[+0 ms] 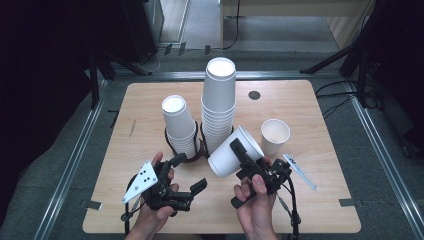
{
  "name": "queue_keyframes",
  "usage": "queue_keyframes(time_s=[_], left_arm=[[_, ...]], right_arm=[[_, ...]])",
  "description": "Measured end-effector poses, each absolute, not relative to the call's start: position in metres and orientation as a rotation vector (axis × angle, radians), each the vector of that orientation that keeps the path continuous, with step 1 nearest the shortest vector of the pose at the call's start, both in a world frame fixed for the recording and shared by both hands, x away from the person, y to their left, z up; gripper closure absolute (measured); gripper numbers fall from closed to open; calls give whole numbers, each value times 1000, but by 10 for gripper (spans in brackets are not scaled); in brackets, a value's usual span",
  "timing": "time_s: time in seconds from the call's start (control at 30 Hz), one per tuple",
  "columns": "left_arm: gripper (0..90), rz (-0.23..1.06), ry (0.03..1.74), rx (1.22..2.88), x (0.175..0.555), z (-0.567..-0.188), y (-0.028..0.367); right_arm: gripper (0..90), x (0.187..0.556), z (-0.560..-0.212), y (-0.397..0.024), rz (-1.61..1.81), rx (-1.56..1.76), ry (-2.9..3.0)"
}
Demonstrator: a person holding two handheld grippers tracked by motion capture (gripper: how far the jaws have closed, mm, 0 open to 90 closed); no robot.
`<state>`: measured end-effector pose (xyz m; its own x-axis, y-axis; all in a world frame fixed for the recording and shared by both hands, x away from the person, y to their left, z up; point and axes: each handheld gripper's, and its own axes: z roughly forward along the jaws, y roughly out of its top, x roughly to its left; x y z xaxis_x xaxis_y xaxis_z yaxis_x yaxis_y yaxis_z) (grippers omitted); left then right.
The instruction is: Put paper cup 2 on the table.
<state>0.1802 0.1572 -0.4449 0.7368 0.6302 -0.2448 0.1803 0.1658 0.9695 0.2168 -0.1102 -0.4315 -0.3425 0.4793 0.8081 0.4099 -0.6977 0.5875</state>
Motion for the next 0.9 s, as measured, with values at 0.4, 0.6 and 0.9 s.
queue_keyframes(time_s=[0.4, 0.6, 0.9], left_arm=[[20, 362, 746, 1400, 183, -446, 162], [20, 366, 758, 1393, 185, -446, 166], [20, 376, 769, 1397, 187, -447, 169]], right_arm=[[131, 215, -431, -132, 2010, 1506, 1293], [132, 212, -432, -140, 1887, 1386, 1326], [130, 213, -444, -155, 1730, 1274, 1381]])
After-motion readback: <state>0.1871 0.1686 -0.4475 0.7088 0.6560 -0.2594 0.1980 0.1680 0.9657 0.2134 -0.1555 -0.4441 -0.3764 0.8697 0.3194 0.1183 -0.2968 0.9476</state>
